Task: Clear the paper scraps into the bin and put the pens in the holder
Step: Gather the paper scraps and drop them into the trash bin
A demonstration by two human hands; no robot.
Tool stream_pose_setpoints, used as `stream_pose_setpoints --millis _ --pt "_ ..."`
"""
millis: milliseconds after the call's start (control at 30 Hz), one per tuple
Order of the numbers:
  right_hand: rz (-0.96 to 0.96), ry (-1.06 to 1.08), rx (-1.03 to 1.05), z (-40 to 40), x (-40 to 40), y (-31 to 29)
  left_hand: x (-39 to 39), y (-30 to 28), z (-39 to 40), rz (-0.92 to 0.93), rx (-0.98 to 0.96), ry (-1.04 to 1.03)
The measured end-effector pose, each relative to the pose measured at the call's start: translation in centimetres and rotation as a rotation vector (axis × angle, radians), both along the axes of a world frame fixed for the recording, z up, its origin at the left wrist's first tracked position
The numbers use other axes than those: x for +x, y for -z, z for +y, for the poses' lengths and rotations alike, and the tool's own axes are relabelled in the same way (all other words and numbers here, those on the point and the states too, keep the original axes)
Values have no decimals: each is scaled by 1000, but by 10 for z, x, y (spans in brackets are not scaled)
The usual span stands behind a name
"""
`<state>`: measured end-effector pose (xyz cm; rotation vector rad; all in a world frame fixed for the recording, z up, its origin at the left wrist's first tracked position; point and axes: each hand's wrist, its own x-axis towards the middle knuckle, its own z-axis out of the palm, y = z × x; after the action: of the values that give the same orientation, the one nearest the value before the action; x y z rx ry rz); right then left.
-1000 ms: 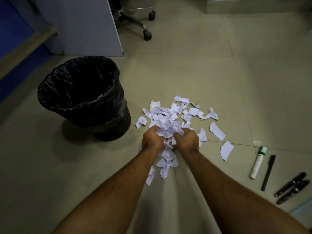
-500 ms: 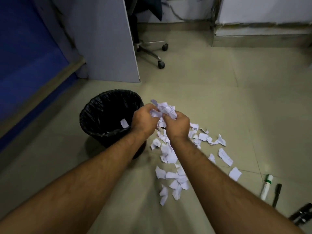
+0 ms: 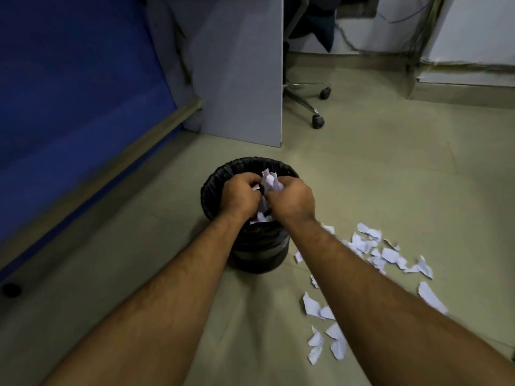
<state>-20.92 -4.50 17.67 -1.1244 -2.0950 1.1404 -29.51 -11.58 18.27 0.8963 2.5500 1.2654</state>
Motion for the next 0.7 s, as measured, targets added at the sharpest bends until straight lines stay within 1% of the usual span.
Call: stream_pose_setpoints --millis 100,200,333,500,633,700 --pt "-31 -3 37 -2 0 -3 -5 1 1 -10 -52 -28" --pt "-40 23 47 -2 0 -1 -8 0 3 28 -100 -68" --pt "129 67 -16 -4 1 0 -6 -2 6 29 -88 -49" --pt "265 216 -55 7 14 -7 15 -17 18 44 -20 -28" --pt "351 299 -119 28 36 6 54 -26 34 229 116 -31" --pt "360 318 -123 41 55 19 78 -20 49 244 135 18"
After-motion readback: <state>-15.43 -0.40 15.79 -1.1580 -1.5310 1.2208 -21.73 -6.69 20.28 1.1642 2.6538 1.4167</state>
